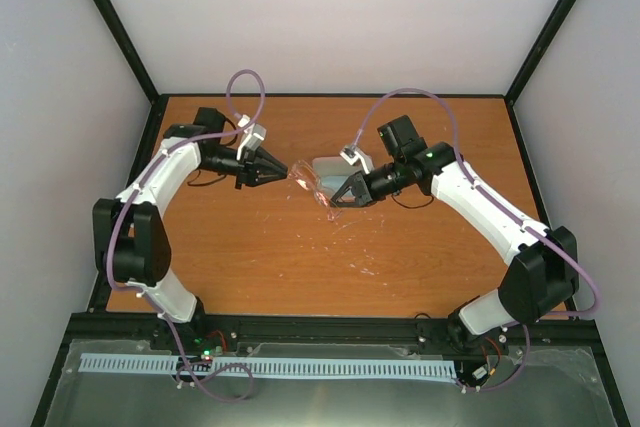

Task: Organize the sunglasses
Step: Adjust the sunglasses.

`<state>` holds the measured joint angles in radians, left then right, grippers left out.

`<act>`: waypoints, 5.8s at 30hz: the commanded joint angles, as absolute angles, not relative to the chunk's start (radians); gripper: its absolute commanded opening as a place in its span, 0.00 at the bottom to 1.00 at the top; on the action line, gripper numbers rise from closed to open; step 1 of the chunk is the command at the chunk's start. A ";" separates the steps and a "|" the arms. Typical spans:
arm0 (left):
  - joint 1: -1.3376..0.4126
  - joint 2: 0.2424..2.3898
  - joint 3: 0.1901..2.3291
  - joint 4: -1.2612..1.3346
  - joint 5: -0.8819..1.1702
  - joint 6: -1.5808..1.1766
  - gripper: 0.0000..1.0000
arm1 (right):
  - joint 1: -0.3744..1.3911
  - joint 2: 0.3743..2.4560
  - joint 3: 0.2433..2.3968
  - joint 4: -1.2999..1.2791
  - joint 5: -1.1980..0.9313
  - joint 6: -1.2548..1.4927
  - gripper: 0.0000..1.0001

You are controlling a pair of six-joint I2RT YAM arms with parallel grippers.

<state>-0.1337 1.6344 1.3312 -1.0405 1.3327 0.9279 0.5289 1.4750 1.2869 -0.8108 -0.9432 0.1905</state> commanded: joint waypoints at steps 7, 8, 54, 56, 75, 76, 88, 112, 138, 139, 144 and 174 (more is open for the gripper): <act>-0.150 1.698 1.447 -1.194 1.396 1.067 0.18 | 0.531 1.481 1.289 -0.823 -0.974 0.154 0.03; -0.150 1.700 1.449 -1.209 1.396 1.081 0.18 | 0.531 1.482 1.288 -0.825 -0.972 0.150 0.03; -0.236 1.735 1.450 -1.236 1.394 1.076 0.01 | 0.532 1.546 1.344 -0.726 -0.956 0.186 0.07; -0.236 1.735 1.447 -1.236 1.393 1.070 0.01 | 0.530 1.544 1.337 -0.719 -0.930 0.196 0.09; -0.236 1.712 1.434 -1.233 1.387 1.077 0.01 | 0.512 1.562 1.306 -0.584 -1.004 0.277 0.07; -0.236 1.711 1.432 -1.233 1.387 1.077 0.01 | 0.512 1.566 1.316 -0.593 -1.005 0.269 0.04; -0.194 1.640 1.333 -1.045 1.224 0.923 0.84 | 0.482 1.579 1.466 -1.055 -0.506 0.008 0.03; -0.172 1.669 1.288 -0.989 1.124 1.072 0.45 | 0.548 1.708 1.525 -1.200 -0.641 -0.317 0.03; -0.313 1.714 1.391 -1.250 1.035 1.377 0.37 | 0.729 1.808 1.577 -1.206 -0.680 -0.283 0.03; -0.315 1.713 1.388 -1.254 1.033 1.380 0.36 | 0.730 1.811 1.578 -1.205 -0.678 -0.284 0.03; -0.320 1.706 1.381 -1.279 1.015 1.401 0.34 | 0.730 1.806 1.584 -1.192 -0.661 -0.278 0.03; -0.383 1.711 1.361 -1.293 0.948 1.436 0.01 | 0.730 1.782 1.656 -1.156 -0.601 -0.235 0.03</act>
<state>-0.3611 1.7123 1.3533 -1.2758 0.9771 1.3949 0.7322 1.8076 1.6150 -1.1866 -0.6224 -0.2413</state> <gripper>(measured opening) 0.054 0.037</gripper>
